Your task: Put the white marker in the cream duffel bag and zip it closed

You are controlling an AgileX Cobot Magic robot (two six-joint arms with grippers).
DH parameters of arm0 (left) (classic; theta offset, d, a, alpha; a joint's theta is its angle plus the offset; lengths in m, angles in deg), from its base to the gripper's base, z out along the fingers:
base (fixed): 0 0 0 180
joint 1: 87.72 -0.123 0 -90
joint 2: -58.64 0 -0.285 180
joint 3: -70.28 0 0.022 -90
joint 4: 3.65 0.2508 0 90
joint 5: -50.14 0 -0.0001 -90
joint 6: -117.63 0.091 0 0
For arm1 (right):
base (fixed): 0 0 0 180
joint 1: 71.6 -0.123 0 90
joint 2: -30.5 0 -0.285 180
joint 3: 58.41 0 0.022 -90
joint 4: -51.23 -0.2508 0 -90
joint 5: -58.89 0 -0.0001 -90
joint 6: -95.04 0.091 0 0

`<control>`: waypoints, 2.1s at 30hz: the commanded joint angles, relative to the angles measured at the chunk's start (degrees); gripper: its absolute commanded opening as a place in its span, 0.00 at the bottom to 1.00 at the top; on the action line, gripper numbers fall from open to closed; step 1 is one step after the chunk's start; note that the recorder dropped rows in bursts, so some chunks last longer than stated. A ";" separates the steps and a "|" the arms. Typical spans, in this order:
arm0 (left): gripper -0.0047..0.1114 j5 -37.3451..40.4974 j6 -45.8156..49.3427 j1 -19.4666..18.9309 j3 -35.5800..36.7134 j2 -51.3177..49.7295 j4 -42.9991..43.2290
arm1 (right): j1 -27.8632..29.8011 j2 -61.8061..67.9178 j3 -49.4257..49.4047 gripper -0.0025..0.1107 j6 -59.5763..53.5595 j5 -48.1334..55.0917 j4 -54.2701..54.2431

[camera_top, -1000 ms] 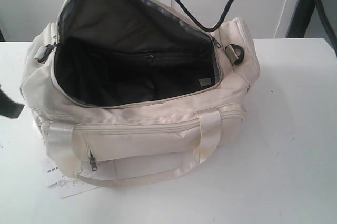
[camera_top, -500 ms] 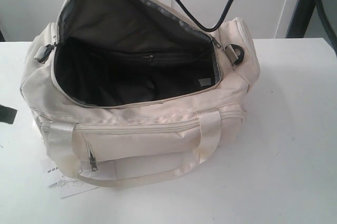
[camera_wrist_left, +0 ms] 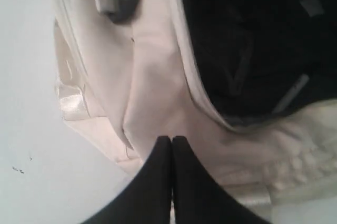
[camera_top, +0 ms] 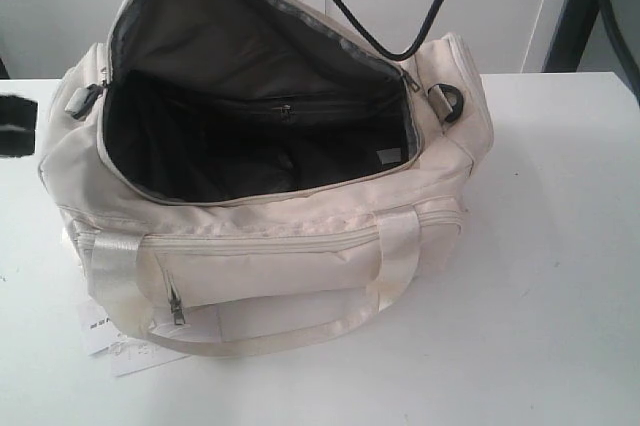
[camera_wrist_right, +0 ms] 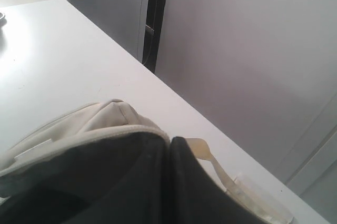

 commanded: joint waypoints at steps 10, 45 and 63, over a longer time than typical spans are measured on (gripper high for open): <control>0.49 7.30 0.87 -12.99 -17.33 -16.82 -12.29 | 0.39 -0.48 0.12 0.02 0.40 -1.35 -0.21; 0.20 -4.72 22.03 -12.99 -23.19 -38.76 -39.64 | 0.39 -0.48 0.12 0.02 0.66 8.47 1.89; 0.04 -1.71 28.86 -12.99 -23.19 -40.34 -51.01 | 0.39 -0.35 -0.24 0.43 -6.78 42.77 2.26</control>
